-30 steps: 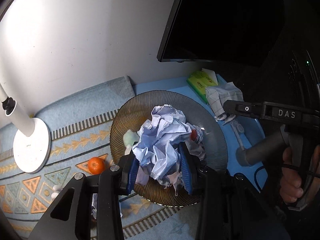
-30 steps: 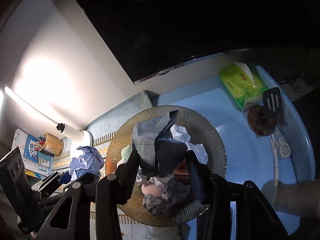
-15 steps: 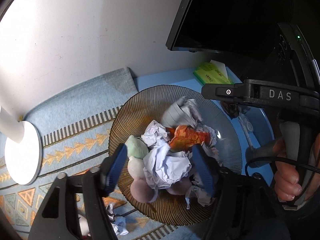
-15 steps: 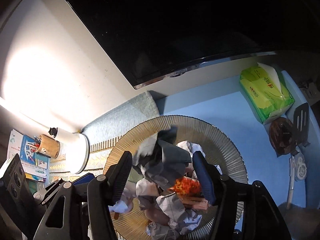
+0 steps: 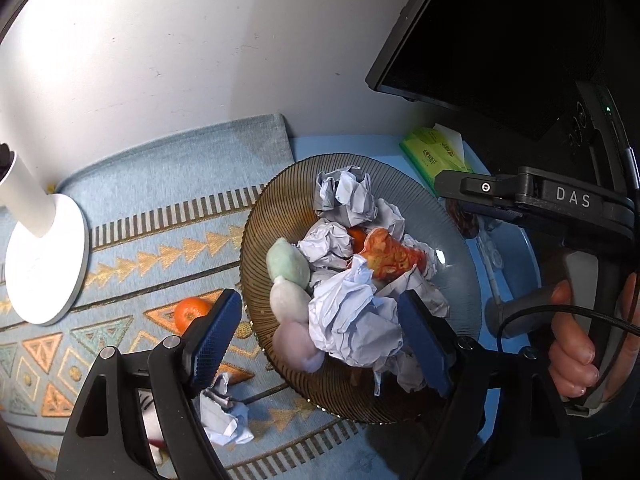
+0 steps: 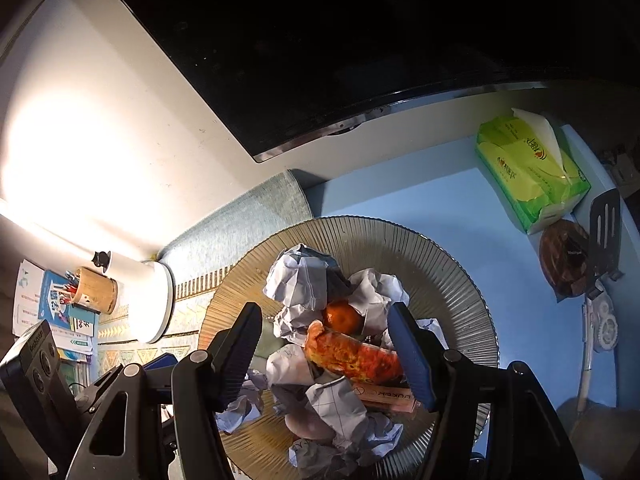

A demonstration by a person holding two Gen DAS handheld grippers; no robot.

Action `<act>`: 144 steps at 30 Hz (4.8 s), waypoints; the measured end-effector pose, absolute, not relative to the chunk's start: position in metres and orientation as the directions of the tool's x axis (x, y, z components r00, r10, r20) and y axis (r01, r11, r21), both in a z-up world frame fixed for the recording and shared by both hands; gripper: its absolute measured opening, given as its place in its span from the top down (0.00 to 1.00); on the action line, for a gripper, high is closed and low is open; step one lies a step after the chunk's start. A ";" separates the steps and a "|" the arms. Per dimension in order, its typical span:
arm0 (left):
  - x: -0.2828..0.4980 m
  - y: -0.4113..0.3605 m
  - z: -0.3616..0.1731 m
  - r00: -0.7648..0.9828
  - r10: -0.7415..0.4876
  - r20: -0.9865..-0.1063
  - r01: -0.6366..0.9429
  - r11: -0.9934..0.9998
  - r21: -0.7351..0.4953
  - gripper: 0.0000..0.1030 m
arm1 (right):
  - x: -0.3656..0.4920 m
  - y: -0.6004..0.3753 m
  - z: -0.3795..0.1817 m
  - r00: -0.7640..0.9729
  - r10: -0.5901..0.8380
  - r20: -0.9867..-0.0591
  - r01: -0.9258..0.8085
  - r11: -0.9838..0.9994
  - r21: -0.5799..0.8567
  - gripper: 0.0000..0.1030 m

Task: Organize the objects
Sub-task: 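Move both grippers back over the plaid plush toy, then grasp the plaid cloth with the left gripper while the right grasps the grey crumpled paper, then lift the plaid cloth with the left gripper while the right lifts the grey paper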

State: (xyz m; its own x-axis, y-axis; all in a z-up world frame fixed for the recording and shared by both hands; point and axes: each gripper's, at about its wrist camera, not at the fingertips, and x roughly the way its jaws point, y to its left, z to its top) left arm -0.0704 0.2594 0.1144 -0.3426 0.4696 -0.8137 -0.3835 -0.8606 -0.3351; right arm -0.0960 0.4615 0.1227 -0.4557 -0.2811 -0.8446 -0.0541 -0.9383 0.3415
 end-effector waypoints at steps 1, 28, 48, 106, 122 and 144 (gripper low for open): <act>-0.068 0.254 0.116 -0.347 0.471 -0.811 -0.372 -0.863 -0.342 0.23 | -0.094 0.460 0.125 -0.459 -0.283 -0.842 -0.049 -0.938 0.342 0.38; 0.011 0.052 0.100 -0.449 0.324 -0.833 0.046 -0.922 -0.383 0.23 | -0.012 0.331 0.136 -0.369 -0.407 -0.836 0.196 -0.913 0.358 0.38; -0.038 0.103 0.044 -0.211 0.313 -0.926 -0.390 -0.896 -0.214 0.23 | 0.010 0.279 0.029 -0.145 -0.458 -0.877 -0.124 -0.871 0.475 0.38; -0.031 0.100 0.025 -0.257 0.362 -0.896 -0.355 -0.898 -0.262 0.51 | 0.028 0.264 0.050 -0.288 -0.296 -0.911 -0.028 -0.948 0.317 0.64; -0.004 0.030 0.028 -0.230 0.417 -0.879 -0.014 -0.905 -0.426 0.54 | 0.035 0.277 0.075 -0.305 -0.344 -0.888 0.115 -0.939 0.324 0.64; 0.012 0.132 0.006 -0.231 0.236 -0.944 -0.200 -0.961 -0.192 0.76 | 0.035 0.288 0.071 -0.258 -0.348 -0.901 0.201 -0.932 0.302 0.64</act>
State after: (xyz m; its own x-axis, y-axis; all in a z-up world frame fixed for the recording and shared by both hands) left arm 0.0119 0.1319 0.0062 -0.2315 0.2364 -0.9437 -0.1999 -0.9609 -0.1916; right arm 0.0346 0.2882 0.0711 -0.2578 -0.3478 -0.9014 0.2012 -0.9318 0.3019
